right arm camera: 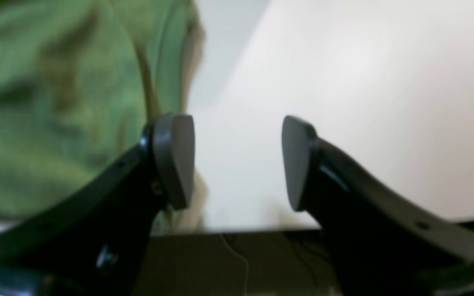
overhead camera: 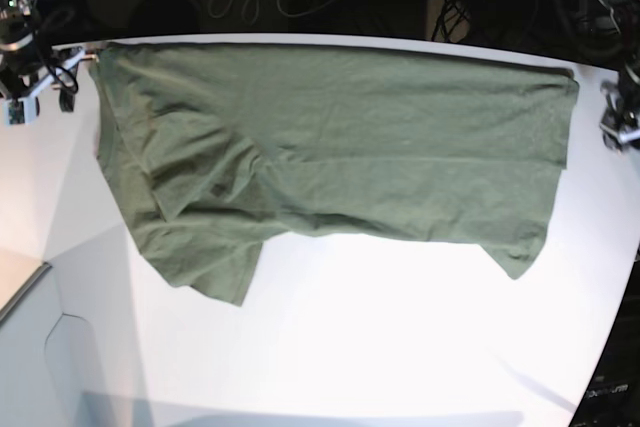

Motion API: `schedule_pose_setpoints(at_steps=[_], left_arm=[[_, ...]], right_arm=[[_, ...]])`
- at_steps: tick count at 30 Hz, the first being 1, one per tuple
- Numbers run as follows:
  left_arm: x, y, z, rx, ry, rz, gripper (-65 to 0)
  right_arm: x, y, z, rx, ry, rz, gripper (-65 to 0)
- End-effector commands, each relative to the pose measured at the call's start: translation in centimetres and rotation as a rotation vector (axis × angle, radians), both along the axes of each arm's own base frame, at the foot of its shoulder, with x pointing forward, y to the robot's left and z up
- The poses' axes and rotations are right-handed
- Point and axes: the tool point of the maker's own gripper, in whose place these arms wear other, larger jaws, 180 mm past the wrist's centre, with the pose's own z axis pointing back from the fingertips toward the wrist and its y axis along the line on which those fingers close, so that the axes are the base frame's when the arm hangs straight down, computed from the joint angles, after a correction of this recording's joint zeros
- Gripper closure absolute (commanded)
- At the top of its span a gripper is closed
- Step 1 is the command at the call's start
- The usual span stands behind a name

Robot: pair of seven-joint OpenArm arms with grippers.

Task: Layout the t-shirt on the table in an organized manner, then fold the t-shirt properly
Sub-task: 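Release the shirt and move both grippers to its opposite edge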

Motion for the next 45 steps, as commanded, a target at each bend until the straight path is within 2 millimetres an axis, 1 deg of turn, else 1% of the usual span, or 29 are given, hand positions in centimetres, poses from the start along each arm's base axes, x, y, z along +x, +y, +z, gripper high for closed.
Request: schedule_pose_setpoints(at_steps=[1,2,4,7,9,11,14,17,19,21,24,27,30,33,36,37,38,39,41,42,45], left_arm=[[1.5,0.8,2.1,0.031,-0.064,0.001,-34.1],[2.4,0.8,2.7,0.029,-0.090,0.004,-34.1],[4.0,0.9,3.0,0.007,-0.119,0.011,-34.2],[7.5,1.2,3.8,-0.013,-0.165,0.012,-34.2],[10.2,0.7,4.2,0.026,-0.148,-0.035,-34.2],[12.7,0.0,4.0,0.057,-0.114,-0.084,-34.3],[16.7,-0.7,4.1,0.097,-0.100,-0.112,-34.3],[19.7,-1.6,3.2,0.172,-0.056,-0.150,-34.3],[21.5,-2.1,2.2,0.241,-0.011,-0.179,-34.3],[22.7,-2.6,1.0,0.306,0.031,-0.211,-34.3],[23.6,-3.3,-1.4,0.392,0.086,-0.259,-34.3],[24.2,-4.1,-3.0,0.477,0.105,-0.305,-34.3],[23.7,-4.5,-4.7,0.532,0.131,-0.336,-34.3],[22.8,-4.4,-6.0,0.543,0.154,-0.341,-34.3],[21.9,-4.2,-6.9,0.558,0.161,-0.342,-34.3],[21.8,-4.2,-6.9,0.567,0.151,-0.342,-34.3],[21.8,-4.5,-7.0,0.565,0.141,-0.354,-34.3],[22.1,-5.0,-7.0,0.553,0.122,-0.380,-34.2],[22.3,-6.0,-7.4,0.520,0.093,-0.432,-34.0],[22.5,-6.4,-7.3,0.512,0.081,-0.447,-34.0],[22.7,-6.9,-7.3,0.505,0.071,-0.475,-34.0]], right_arm=[[1.9,-0.1,1.7,-0.013,-0.071,0.012,-33.8],[3.1,0.3,2.1,-0.008,-0.094,0.026,-34.4],[5.2,1.6,2.8,0.003,-0.134,0.062,-36.0],[8.5,2.9,3.8,-0.052,-0.154,0.123,-37.6],[10.2,4.0,3.7,-0.089,-0.138,0.154,-37.6],[11.4,4.6,3.5,-0.107,-0.128,0.162,-37.6],[12.6,5.0,3.2,-0.103,-0.122,0.157,-37.6],[13.0,5.2,2.6,-0.090,-0.109,0.156,-37.6],[12.9,5.2,2.1,-0.081,-0.099,0.156,-37.6],[12.9,5.3,1.9,-0.077,-0.094,0.157,-37.6],[12.8,5.3,1.8,-0.076,-0.091,0.156,-37.6],[12.7,5.2,1.7,-0.077,-0.089,0.156,-37.6],[12.6,5.2,1.7,-0.077,-0.088,0.155,-37.6],[12.7,5.1,1.7,-0.078,-0.089,0.153,-37.6],[12.7,5.2,1.8,-0.078,-0.091,0.154,-37.6],[12.8,5.2,1.8,-0.078,-0.093,0.156,-37.6],[13.0,5.2,2.0,-0.077,-0.100,0.156,-37.6],[13.5,5.2,2.5,-0.078,-0.113,0.156,-37.6],[14.0,5.3,2.6,-0.074,-0.121,0.155,-37.6],[14.0,5.3,2.5,-0.070,-0.118,0.155,-37.6],[14.8,5.3,3.2,-0.073,-0.138,0.156,-37.6]])
